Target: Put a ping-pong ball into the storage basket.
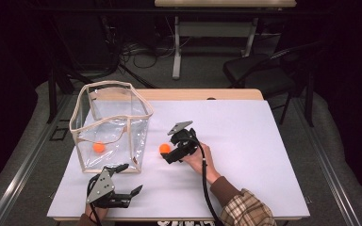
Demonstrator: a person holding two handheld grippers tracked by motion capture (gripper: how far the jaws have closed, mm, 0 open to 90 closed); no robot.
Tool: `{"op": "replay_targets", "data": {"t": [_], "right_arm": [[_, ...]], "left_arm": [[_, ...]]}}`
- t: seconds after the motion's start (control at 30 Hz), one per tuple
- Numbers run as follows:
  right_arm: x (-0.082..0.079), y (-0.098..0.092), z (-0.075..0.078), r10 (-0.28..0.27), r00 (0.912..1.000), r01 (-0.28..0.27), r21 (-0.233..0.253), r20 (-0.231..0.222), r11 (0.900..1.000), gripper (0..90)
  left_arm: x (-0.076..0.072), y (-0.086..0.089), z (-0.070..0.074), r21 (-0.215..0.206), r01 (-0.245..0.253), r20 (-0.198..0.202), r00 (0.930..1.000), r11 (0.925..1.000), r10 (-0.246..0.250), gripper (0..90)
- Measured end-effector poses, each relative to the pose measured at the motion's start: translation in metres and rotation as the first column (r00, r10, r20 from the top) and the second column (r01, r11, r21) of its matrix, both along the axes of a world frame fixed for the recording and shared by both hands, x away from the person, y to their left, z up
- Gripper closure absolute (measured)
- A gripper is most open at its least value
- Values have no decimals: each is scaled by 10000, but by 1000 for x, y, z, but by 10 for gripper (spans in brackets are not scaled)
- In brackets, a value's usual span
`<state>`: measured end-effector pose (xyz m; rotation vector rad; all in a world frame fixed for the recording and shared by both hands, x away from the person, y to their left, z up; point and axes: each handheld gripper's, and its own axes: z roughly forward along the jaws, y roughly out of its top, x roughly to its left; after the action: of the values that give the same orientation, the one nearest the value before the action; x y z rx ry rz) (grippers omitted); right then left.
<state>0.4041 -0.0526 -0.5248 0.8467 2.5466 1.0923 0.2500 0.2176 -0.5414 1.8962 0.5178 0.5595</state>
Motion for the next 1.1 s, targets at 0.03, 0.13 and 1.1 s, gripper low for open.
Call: {"op": "replay_targets", "data": {"t": [0.03,0.13,1.1], "right_arm": [[1,1,-1,40,10000,-40,-11,23,10000,0],[1,1,-1,40,10000,-40,-11,23,10000,0],[11,22,-21,98,9986,-128,-572,-523,9983,309]], "left_arm": [[0,0,0,0,0,0,10000,10000,0,158],[0,0,0,0,0,0,10000,10000,0,158],[0,0,0,-7,16,9,10000,10000,-16,158]]}}
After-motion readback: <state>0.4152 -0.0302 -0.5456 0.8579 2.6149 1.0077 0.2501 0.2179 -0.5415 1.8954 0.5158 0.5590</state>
